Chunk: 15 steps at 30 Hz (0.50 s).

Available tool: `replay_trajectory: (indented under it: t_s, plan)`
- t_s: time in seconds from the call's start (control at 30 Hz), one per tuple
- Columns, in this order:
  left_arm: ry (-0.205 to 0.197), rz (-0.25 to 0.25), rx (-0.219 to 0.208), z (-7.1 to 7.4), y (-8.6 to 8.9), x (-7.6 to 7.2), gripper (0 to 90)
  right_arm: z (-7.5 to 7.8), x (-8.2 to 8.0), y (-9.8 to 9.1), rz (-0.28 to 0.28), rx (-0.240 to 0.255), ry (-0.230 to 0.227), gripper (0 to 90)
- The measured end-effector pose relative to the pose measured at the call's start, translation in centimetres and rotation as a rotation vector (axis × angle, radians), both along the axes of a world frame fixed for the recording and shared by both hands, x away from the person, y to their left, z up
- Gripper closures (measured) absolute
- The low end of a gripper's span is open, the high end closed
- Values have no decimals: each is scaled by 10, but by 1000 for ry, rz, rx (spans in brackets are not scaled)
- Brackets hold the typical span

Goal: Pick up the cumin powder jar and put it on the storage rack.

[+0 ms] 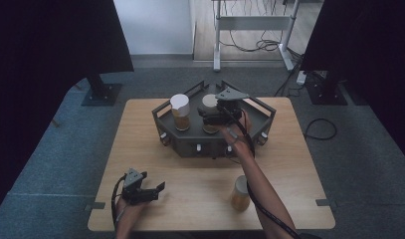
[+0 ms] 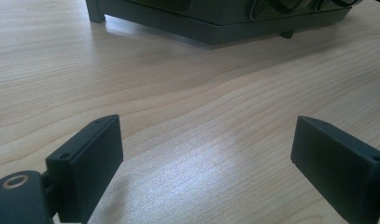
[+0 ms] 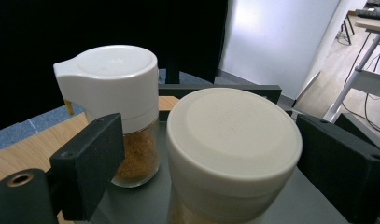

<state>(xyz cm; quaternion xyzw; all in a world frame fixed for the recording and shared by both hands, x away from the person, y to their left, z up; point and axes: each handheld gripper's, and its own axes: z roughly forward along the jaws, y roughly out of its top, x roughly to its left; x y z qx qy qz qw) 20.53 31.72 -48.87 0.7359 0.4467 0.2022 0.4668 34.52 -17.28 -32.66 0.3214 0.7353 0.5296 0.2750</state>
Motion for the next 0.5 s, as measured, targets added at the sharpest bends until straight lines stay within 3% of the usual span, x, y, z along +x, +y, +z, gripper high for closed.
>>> replay_trajectory:
  t_s: [0.5]
  plan:
    - [-1,2,-9,-1,1,0,85,-1,-12,-14,10,-1,-11,112]
